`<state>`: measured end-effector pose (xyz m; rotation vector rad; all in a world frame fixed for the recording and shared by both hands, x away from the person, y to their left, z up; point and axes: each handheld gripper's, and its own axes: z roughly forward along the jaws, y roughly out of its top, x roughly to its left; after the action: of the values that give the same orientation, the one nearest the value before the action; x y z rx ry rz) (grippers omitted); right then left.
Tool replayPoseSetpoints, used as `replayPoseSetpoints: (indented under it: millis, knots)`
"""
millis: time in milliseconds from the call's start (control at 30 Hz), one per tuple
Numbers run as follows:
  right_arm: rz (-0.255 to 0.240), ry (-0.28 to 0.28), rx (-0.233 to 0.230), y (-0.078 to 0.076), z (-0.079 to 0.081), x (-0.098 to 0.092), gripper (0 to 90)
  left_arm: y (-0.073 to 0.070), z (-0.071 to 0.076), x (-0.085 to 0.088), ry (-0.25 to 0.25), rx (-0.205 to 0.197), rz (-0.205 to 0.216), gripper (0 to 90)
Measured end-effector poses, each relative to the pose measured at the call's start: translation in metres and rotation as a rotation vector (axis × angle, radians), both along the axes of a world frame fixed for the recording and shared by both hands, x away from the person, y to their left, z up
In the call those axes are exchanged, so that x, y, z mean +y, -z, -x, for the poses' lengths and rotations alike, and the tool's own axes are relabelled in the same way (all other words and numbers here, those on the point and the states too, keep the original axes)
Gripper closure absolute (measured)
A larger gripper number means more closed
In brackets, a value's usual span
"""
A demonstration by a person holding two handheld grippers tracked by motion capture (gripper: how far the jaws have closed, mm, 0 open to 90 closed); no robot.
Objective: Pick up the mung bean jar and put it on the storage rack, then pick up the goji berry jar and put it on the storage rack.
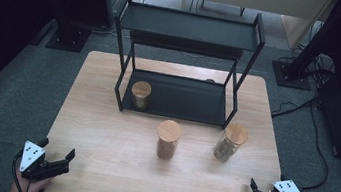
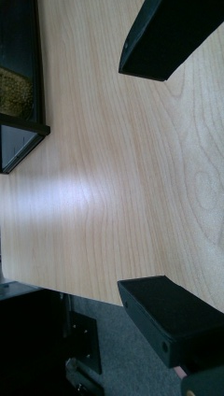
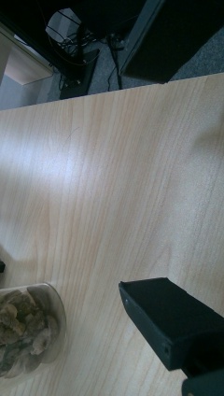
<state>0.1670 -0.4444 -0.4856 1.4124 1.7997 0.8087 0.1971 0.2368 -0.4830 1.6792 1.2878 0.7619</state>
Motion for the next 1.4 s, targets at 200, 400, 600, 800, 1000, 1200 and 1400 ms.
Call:
replayPoseSetpoints:
  millis: [200, 400, 600, 800, 1000, 1200, 1400]
  knots:
    - [-0.004, -0.008, -0.003, -0.001, 0.000, 0.001, 0.0, 0.000, 0.000, 0.001, -0.008, -0.003, 0.013, 0.1]
    - [0.000, 0.010, -0.023, -0.002, 0.000, 0.002, 0.0, 0.000, -0.002, 0.000, -0.009, 0.015, 0.003, 0.2]
    - [0.048, 0.040, -0.038, -0.003, 0.000, 0.008, 0.0, 0.000, -0.002, 0.000, -0.015, 0.016, 0.006, 0.5]
    - [0.005, 0.007, -0.049, -0.004, -0.002, 0.020, 0.0, 0.000, -0.003, 0.000, -0.010, 0.018, 0.006, 0.5]
    - [0.004, -0.034, -0.041, -0.003, -0.005, 0.036, 0.0, 0.000, -0.003, 0.000, -0.005, 0.020, 0.005, 0.5]
    - [-0.019, -0.047, -0.043, -0.003, -0.007, 0.043, 0.0, 0.001, -0.004, 0.000, -0.012, 0.028, 0.005, 0.5]
    - [-0.024, -0.045, -0.033, -0.003, -0.010, 0.050, 0.0, 0.000, -0.004, 0.000, -0.008, 0.026, 0.003, 0.5]
